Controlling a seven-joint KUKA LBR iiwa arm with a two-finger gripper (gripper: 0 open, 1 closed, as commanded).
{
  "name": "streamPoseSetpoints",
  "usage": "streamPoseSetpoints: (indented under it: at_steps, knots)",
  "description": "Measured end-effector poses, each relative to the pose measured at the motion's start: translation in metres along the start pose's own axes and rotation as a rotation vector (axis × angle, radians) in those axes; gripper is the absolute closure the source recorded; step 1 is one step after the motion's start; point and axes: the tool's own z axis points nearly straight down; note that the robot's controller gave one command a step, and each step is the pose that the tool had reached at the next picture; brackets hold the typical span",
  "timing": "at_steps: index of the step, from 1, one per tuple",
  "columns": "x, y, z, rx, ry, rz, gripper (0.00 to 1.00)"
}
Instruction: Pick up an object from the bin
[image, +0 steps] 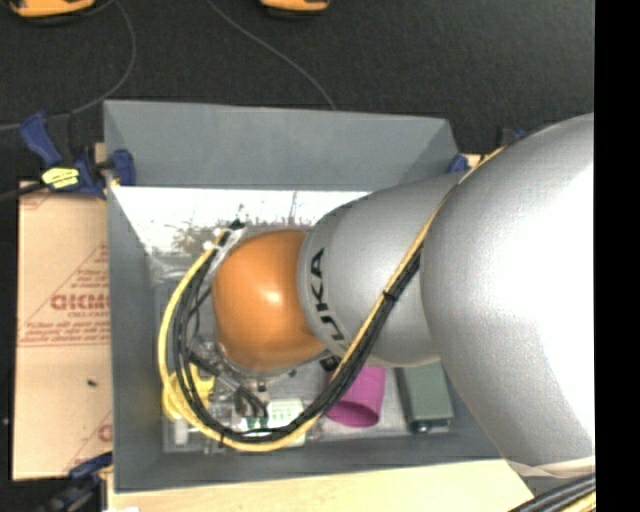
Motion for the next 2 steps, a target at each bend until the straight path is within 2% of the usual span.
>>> streamPoseSetpoints:
  at_steps: [1,2]
  knots:
    - [0.0,-0.001,-0.003,0.0,0.0,0.004,0.0]
    - [-0.005,-0.021,-0.087,0.003,0.003,0.0,0.0]
